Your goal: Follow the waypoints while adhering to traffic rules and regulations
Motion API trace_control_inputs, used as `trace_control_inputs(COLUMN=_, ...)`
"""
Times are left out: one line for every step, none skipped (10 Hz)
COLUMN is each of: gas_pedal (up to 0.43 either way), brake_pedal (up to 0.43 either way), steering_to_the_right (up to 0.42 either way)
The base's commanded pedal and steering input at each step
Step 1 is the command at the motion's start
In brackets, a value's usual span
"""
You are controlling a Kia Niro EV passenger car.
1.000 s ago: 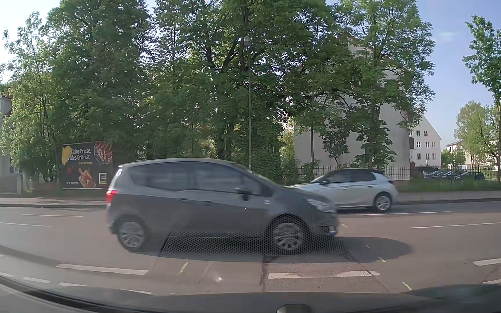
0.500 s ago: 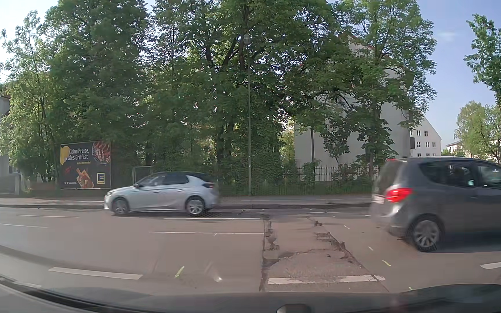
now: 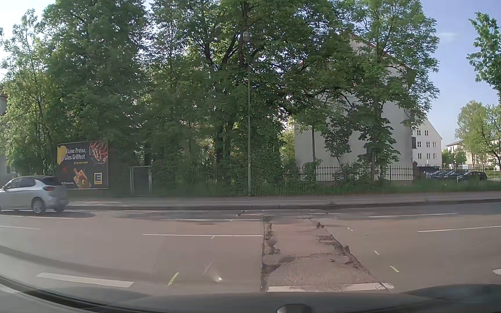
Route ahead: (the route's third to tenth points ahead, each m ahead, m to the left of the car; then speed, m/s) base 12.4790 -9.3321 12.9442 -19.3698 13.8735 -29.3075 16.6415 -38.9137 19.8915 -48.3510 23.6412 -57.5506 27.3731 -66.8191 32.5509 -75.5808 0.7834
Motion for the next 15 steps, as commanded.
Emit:
trace_control_inputs(gas_pedal=0.0, brake_pedal=0.165, steering_to_the_right=0.004)
trace_control_inputs(gas_pedal=0.0, brake_pedal=0.171, steering_to_the_right=0.005)
trace_control_inputs(gas_pedal=0.0, brake_pedal=0.171, steering_to_the_right=0.007)
trace_control_inputs(gas_pedal=0.0, brake_pedal=0.171, steering_to_the_right=0.009)
trace_control_inputs(gas_pedal=0.0, brake_pedal=0.171, steering_to_the_right=0.011)
trace_control_inputs(gas_pedal=0.0, brake_pedal=0.189, steering_to_the_right=0.011)
trace_control_inputs(gas_pedal=0.0, brake_pedal=0.195, steering_to_the_right=0.011)
trace_control_inputs(gas_pedal=0.0, brake_pedal=0.22, steering_to_the_right=0.011)
trace_control_inputs(gas_pedal=0.0, brake_pedal=0.232, steering_to_the_right=0.011)
trace_control_inputs(gas_pedal=0.0, brake_pedal=0.232, steering_to_the_right=0.011)
trace_control_inputs(gas_pedal=0.0, brake_pedal=0.22, steering_to_the_right=0.011)
trace_control_inputs(gas_pedal=0.0, brake_pedal=0.207, steering_to_the_right=0.011)
trace_control_inputs(gas_pedal=0.0, brake_pedal=0.189, steering_to_the_right=0.011)
trace_control_inputs(gas_pedal=0.0, brake_pedal=0.183, steering_to_the_right=0.012)
trace_control_inputs(gas_pedal=0.0, brake_pedal=0.183, steering_to_the_right=0.012)
